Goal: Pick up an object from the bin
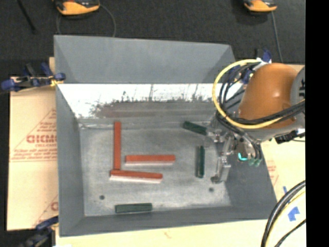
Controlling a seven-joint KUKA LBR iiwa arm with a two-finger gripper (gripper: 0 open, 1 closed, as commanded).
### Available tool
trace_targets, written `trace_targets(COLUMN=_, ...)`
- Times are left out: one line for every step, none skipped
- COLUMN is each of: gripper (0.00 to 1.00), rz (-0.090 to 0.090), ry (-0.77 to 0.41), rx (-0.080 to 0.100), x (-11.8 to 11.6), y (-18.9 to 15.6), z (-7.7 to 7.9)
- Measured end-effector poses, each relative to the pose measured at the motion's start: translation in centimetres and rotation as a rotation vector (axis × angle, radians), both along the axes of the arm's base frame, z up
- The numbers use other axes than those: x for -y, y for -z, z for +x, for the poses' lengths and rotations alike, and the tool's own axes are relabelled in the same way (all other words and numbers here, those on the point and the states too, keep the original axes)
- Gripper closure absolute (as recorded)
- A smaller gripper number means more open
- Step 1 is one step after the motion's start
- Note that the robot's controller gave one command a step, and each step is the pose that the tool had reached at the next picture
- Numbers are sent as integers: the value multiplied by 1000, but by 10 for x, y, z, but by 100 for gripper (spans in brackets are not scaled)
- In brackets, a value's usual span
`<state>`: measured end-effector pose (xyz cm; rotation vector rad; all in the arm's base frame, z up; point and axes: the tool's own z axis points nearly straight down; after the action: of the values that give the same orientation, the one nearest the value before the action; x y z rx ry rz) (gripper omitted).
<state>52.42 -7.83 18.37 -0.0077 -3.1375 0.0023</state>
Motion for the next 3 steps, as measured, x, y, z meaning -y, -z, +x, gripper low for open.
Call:
trace_targets(gripper=0, rz=-2, ry=-344, rx=11, x=23, y=113, z=89)
trace_targets(gripper=100, rz=-3, ry=-344, rx=17, x=23, y=108, z=91)
trace_targets(gripper=0, rz=-2, ry=-344, rx=13, x=23, y=110, z=89)
